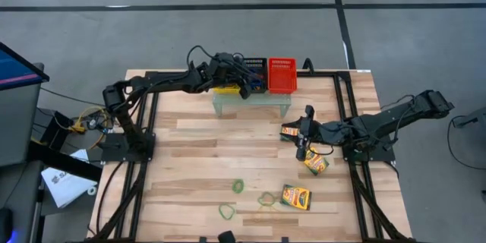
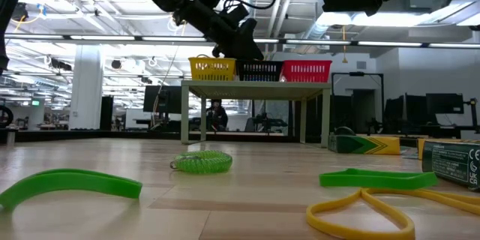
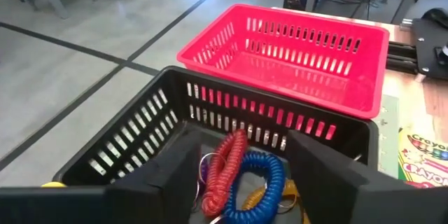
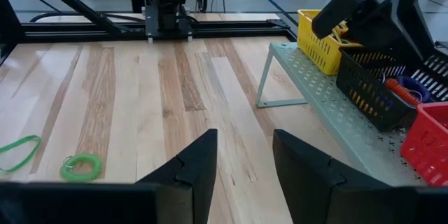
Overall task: Pick & Place Office Desk Supplies
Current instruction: Put the green spring keychain into the black bin on the shelf
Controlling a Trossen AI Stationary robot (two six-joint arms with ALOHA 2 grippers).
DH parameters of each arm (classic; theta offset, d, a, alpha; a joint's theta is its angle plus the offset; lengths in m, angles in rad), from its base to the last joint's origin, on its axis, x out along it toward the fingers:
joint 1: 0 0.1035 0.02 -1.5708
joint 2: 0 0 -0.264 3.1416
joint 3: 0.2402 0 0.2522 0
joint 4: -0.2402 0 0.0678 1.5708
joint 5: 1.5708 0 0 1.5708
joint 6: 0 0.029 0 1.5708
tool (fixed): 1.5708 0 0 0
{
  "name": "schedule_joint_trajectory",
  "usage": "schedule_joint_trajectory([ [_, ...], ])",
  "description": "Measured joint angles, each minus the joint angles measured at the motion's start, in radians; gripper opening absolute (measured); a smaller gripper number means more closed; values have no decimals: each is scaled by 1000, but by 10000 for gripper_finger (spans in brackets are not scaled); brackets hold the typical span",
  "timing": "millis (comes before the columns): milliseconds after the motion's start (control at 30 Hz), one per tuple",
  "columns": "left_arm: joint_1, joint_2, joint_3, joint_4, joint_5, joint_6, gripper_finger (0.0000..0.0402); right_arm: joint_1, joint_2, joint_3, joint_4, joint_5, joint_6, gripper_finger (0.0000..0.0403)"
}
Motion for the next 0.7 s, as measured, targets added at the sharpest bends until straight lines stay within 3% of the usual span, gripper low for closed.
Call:
schedule_joint_trajectory([
  [167, -23, -13, -1, -7, -11, 3, 240, 0, 0, 0, 0, 0, 0, 136],
  [400, -116, -146, -1, -80, -37, 6, 224, 0, 0, 0, 0, 0, 0, 136],
  [700, -392, -334, -64, -264, -5, 64, 216, 0, 0, 0, -1, -1, 0, 136],
])
